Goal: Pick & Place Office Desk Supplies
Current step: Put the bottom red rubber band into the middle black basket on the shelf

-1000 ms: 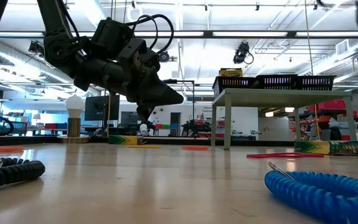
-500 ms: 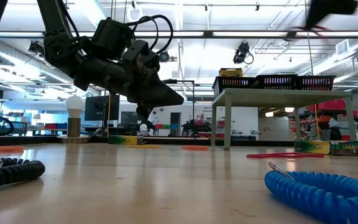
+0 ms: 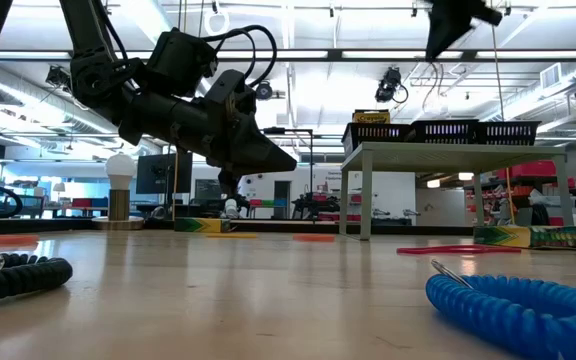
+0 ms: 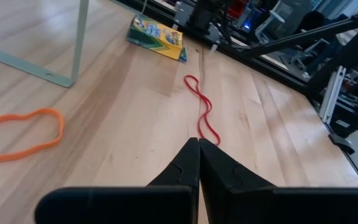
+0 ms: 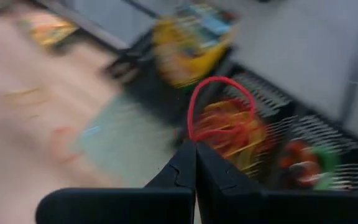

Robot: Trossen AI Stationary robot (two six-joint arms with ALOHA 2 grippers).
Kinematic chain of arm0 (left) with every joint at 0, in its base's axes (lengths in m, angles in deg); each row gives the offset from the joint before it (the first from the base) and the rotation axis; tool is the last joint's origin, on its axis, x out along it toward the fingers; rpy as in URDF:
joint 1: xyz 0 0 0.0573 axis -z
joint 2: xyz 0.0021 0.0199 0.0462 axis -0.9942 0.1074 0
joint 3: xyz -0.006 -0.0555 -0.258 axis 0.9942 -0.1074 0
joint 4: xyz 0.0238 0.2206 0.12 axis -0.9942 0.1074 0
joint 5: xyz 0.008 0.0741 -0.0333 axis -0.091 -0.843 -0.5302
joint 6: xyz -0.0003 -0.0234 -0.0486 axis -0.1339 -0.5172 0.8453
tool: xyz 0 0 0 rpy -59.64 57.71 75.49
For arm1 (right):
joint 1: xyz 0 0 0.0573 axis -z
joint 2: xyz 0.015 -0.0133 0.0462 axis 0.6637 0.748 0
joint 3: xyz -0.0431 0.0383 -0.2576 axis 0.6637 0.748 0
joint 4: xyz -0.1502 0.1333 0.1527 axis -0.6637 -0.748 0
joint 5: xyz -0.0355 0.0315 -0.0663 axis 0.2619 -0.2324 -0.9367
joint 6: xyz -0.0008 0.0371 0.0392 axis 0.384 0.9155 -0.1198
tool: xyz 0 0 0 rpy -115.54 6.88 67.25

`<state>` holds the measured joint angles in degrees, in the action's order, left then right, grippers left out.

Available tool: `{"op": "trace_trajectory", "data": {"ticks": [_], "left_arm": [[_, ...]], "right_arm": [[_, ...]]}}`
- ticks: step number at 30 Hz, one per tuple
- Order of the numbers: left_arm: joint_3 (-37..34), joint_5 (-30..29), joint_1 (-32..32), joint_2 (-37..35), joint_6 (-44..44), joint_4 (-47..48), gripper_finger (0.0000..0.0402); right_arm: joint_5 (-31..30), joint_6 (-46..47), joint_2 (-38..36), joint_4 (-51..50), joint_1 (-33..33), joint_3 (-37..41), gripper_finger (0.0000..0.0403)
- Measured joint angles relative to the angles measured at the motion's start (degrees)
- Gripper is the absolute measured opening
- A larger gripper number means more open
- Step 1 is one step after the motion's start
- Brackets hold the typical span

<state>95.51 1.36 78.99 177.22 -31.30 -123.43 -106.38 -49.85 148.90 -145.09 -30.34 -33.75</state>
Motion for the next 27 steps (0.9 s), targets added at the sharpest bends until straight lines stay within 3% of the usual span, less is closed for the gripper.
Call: {"op": "trace_trajectory", "data": {"ticks": [5, 11, 15, 18, 27], "left_arm": [[0.00, -0.91, 0.02, 0.00, 0.03, 0.00, 0.0005], [0.00, -2.51, 0.02, 0.00, 0.36, -0.31, 0.0005], [0.00, -2.94, 0.00, 0.00, 0.43, -0.35, 0.0005], [0.00, -3.01, 0.02, 0.00, 1.25, -0.41, 0.0005], [0.00, -3.09, 0.00, 0.00, 3.00, -0.39, 0.0005]], "right_arm": [[0.48, -11.97, 0.93, 7.06, 14.24, 1.78, 0.0000], [9.18, -17.61, 1.00, 16.97, 25.29, 8.73, 0.0000], [15.87, -16.79, 1.02, 20.25, 27.76, 14.63, 0.0001], [16.79, -14.07, 1.04, 21.10, 28.02, 17.80, 0.0018], [15.42, -10.36, 0.82, 20.81, 28.00, 16.54, 0.0131]]}}
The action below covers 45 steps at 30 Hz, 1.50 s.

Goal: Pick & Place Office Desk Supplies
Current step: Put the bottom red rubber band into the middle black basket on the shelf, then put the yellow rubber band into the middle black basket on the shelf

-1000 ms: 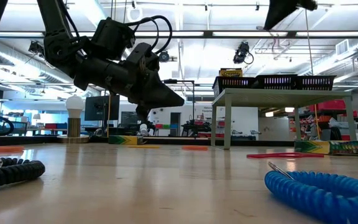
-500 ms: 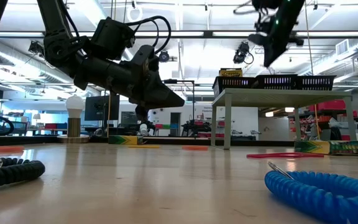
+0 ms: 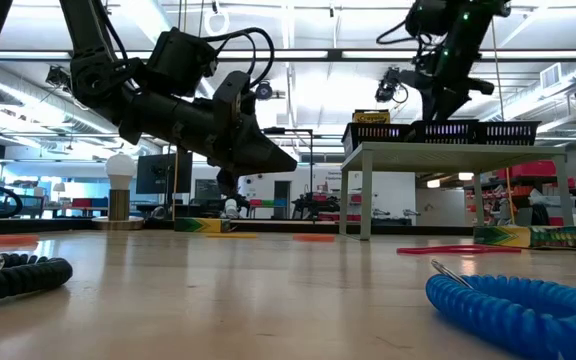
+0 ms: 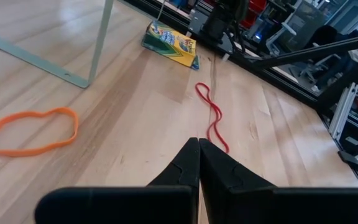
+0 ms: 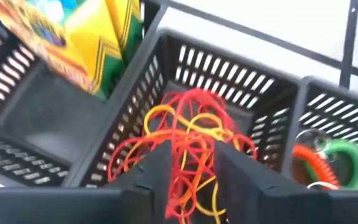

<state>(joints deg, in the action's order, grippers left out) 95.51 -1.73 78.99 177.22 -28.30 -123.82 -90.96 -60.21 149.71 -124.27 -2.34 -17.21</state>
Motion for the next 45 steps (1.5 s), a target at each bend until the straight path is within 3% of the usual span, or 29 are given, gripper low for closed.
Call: {"op": "trace_trajectory", "data": {"ticks": [6, 10, 15, 19, 24, 33, 37, 45], "left_arm": [[0.00, 0.02, -0.13, -0.01, 2.58, -0.02, 0.0005], [0.02, 0.05, -0.10, -0.39, 4.72, 0.04, 0.0005], [0.02, -0.36, -0.13, -2.61, 5.68, 0.83, 0.0005], [0.04, -2.84, -0.35, -6.44, 5.74, 3.47, 0.0005], [0.07, -8.49, -1.75, -13.32, 5.73, 13.49, 0.0005], [0.07, -10.00, -5.01, -24.12, 5.36, 29.30, 0.0006], [0.07, -5.07, -5.34, -28.45, 9.16, 36.30, 0.0008], [0.04, -9.08, -5.27, -36.64, 13.17, 57.58, 0.0008]], "right_arm": [[0.94, 0.64, -0.02, -4.95, 0.00, -4.72, 0.0172], [3.36, 3.03, -0.02, -8.90, 0.00, -7.31, 0.0171], [8.23, -1.07, -2.40, -7.47, -1.97, -9.12, 0.0145], [8.35, -2.59, -7.04, -3.82, -7.85, -8.09, 0.0084], [7.82, -3.10, -13.31, 6.33, -17.94, -1.18, 0.0008], [-0.88, -0.54, -16.91, 23.72, -35.66, 14.95, 0.0019], [-3.35, 3.19, -16.89, 24.65, -42.04, 16.85, 0.0006], [-8.88, 4.65, -16.96, 23.56, -50.20, 16.85, 0.0014]]}}
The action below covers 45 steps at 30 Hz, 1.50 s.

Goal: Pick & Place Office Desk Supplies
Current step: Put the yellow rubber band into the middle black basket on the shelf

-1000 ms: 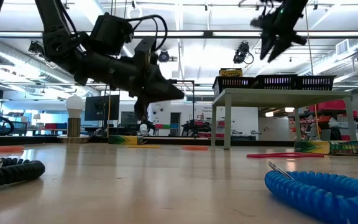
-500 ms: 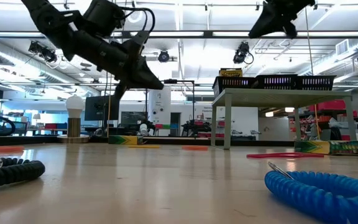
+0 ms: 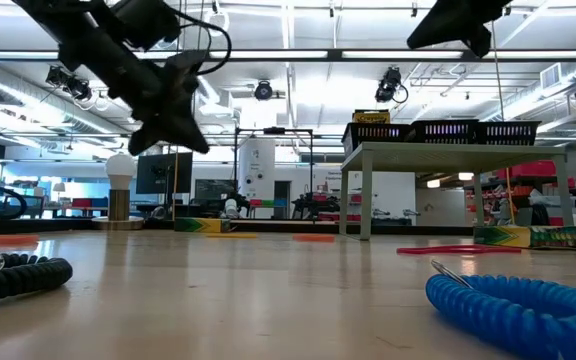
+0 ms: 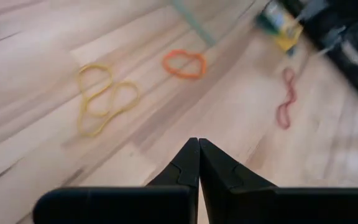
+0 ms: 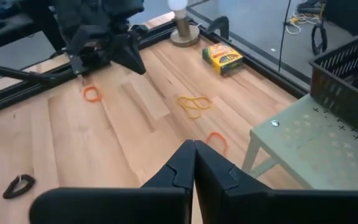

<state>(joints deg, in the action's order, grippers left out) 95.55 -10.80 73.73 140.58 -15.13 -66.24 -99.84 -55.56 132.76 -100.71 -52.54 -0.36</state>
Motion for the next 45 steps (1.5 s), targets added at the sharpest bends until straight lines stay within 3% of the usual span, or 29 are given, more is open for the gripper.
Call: {"op": "trace_trajectory", "data": {"ticks": [4, 11, 19, 25, 32, 37, 45], "left_arm": [[-0.04, -0.58, 0.04, -0.30, -1.65, 4.30, 0.0009], [-0.04, -4.20, -1.90, 3.72, 4.21, 5.57, 0.0019], [-0.04, -3.02, -9.76, 14.45, 6.09, -5.09, 0.0097], [1.17, -3.32, -10.56, 22.23, 4.79, -12.56, 0.0144], [6.34, -6.50, -10.13, 29.56, -1.81, -12.36, 0.0140], [9.41, -6.79, -10.12, 33.30, -2.83, -6.34, 0.0125], [10.04, -7.17, -10.12, 34.21, -3.91, -3.72, 0.0080]], "right_arm": [[-0.44, 0.02, 0.00, -0.82, -0.58, 0.00, 0.0014], [-1.83, -0.01, 0.00, -0.97, -0.34, 0.00, 0.0015], [-6.56, -0.64, 0.02, -1.00, -0.34, 0.00, 0.0015], [-6.56, -0.46, 0.02, -1.02, -0.34, 0.00, 0.0015], [-6.56, -0.42, 0.02, -1.02, -0.34, 0.00, 0.0015], [-6.56, -0.42, 0.02, -1.02, -0.34, -0.02, 0.0015], [-6.56, -0.38, 0.02, -0.93, -0.34, -0.02, 0.0015]]}}
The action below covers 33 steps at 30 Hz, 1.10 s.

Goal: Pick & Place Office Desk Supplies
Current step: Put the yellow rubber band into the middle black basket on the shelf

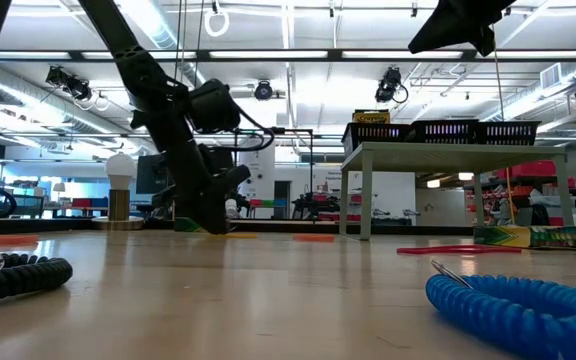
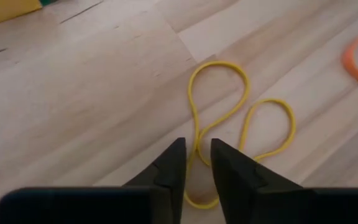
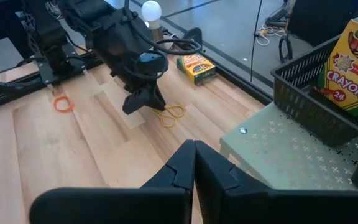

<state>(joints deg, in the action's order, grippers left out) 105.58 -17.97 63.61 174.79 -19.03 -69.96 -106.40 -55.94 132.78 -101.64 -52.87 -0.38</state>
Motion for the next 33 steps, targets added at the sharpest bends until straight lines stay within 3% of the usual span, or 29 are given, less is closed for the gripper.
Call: {"op": "trace_trajectory", "data": {"ticks": [6, 21, 33], "left_arm": [[-0.25, 1.84, -0.08, -2.01, -1.44, 1.82, 0.0009], [-0.35, 1.75, 4.55, -15.39, -11.65, 1.51, 0.0004], [-0.33, 6.08, 12.35, -16.19, -16.63, -12.07, 0.0004]], "right_arm": [[0.00, -0.01, 0.00, 0.07, 0.00, 0.00, 0.0015], [0.02, 0.00, 0.00, 0.31, 0.00, 0.00, 0.0015], [0.14, -0.07, 2.79, 0.36, 0.00, -0.02, 0.0026]]}}
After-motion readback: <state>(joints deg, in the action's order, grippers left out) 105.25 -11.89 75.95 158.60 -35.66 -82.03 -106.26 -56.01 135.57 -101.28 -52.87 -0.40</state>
